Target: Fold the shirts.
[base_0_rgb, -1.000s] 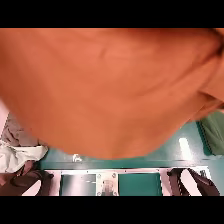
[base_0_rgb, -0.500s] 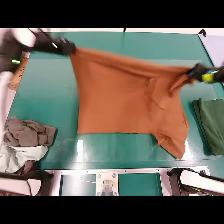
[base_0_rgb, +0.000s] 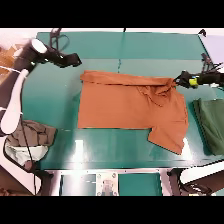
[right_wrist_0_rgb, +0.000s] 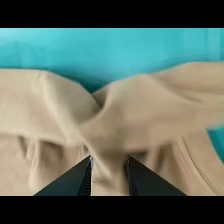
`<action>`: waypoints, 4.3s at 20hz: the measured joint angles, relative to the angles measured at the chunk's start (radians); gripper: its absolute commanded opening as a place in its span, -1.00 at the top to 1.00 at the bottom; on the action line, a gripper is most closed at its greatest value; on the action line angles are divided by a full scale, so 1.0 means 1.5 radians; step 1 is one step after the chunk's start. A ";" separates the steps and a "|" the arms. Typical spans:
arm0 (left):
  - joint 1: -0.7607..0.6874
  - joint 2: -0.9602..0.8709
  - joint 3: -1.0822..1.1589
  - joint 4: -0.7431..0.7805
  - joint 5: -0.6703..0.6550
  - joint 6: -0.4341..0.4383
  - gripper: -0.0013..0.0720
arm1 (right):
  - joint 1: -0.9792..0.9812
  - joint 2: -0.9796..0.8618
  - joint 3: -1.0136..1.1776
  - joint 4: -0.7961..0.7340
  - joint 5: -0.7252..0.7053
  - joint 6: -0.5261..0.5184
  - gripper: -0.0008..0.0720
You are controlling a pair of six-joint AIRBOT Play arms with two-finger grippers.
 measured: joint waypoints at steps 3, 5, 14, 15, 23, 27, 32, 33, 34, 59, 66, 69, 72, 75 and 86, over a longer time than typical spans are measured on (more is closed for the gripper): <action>0.060 -0.003 0.032 0.001 -0.189 -0.033 -0.68 | -0.067 0.026 -0.010 -0.004 0.091 0.005 0.23; 0.083 -0.004 0.004 -0.002 -0.289 -0.057 -0.68 | -0.113 0.055 -0.054 -0.005 0.127 -0.001 0.24; 0.033 0.021 -0.356 -0.054 -0.328 -0.081 -0.68 | -0.270 0.162 -0.255 -0.005 0.111 -0.039 0.24; 0.020 0.023 -0.378 -0.071 -0.319 -0.078 -0.61 | -0.274 0.166 -0.266 -0.005 0.108 -0.042 0.24; -0.042 0.033 -0.438 -0.106 -0.259 -0.032 0.91 | -0.283 0.171 -0.296 -0.004 0.080 -0.052 0.24; -0.005 0.091 -0.443 -0.087 -0.246 -0.014 0.91 | -0.286 0.172 -0.302 -0.004 0.080 -0.054 0.23; 0.051 0.144 -0.483 -0.076 -0.197 0.018 0.91 | -0.286 0.172 -0.368 -0.004 0.085 -0.069 -0.02; 0.059 0.146 -0.490 -0.072 -0.182 0.023 0.91 | -0.286 0.172 -0.388 -0.005 0.082 -0.072 -0.03; 0.066 0.149 -0.495 -0.071 -0.172 0.028 0.91 | -0.286 0.172 -0.404 -0.004 0.077 -0.074 -0.03; 0.082 0.217 -0.401 -0.138 -0.167 0.077 0.91 | -0.166 0.179 -0.405 0.111 0.187 -0.112 0.93; 0.083 0.411 -0.081 -0.187 -0.195 0.082 0.91 | -0.127 0.428 -0.084 0.361 0.204 -0.100 0.93; 0.083 0.488 0.062 -0.194 -0.175 0.084 0.91 | -0.163 0.533 0.053 0.395 0.143 -0.077 0.93; 0.083 0.567 0.132 -0.190 -0.146 0.084 0.91 | -0.217 0.626 0.146 0.398 0.066 -0.060 0.93; 0.083 0.630 0.159 -0.134 -0.132 0.056 0.91 | -0.246 0.691 0.186 0.359 -0.005 -0.041 0.93; 0.083 0.630 -0.226 -0.054 -0.065 0.007 0.90 | -0.182 0.667 -0.116 0.312 -0.056 -0.077 0.93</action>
